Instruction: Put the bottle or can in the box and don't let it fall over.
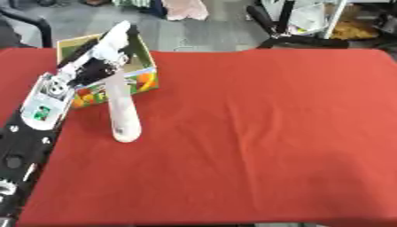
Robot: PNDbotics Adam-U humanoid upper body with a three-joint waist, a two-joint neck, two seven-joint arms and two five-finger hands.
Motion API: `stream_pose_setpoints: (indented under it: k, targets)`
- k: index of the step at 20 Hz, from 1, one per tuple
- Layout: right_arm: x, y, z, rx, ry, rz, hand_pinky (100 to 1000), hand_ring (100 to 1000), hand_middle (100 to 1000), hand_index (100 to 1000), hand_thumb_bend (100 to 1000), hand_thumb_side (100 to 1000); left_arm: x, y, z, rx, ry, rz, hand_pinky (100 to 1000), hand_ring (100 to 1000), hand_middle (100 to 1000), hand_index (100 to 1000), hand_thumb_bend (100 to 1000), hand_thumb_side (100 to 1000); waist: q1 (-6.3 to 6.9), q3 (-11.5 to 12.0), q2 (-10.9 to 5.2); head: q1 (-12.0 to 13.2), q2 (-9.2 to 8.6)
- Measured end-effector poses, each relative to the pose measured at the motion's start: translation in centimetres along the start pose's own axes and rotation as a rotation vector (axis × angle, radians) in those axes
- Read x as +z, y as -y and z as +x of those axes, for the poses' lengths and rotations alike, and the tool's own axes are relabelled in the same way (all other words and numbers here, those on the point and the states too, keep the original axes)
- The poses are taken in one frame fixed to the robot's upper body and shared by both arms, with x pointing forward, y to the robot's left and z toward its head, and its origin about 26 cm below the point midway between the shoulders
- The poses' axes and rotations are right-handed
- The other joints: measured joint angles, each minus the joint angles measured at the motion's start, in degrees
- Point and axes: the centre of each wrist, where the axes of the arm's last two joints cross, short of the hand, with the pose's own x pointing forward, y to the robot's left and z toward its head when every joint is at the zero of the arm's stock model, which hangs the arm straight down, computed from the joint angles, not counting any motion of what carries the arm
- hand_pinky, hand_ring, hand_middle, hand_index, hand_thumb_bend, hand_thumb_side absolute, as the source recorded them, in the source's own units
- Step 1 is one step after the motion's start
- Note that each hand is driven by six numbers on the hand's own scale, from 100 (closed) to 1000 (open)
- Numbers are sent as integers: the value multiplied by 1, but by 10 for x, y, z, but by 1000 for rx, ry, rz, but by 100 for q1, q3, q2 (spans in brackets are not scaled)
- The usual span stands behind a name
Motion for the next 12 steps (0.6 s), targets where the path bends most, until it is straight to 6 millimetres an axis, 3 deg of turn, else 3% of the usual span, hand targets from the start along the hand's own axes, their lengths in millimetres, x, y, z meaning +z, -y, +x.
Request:
stream_pose_setpoints:
  k: [4, 12]
  targets:
    - [0, 0, 0, -3, 1, 0, 798, 1000, 1000, 868, 100, 702, -2, 0, -1, 22, 6, 1, 665, 1000, 984, 906, 100, 691, -1, -1, 0, 1, 0]
    - [0, 0, 0, -4, 1, 0, 798, 1000, 1000, 868, 100, 703, -6, -5, 2, 45, 33, 17, 679, 1000, 1000, 919, 100, 702, -2, -7, -1, 1, 0]
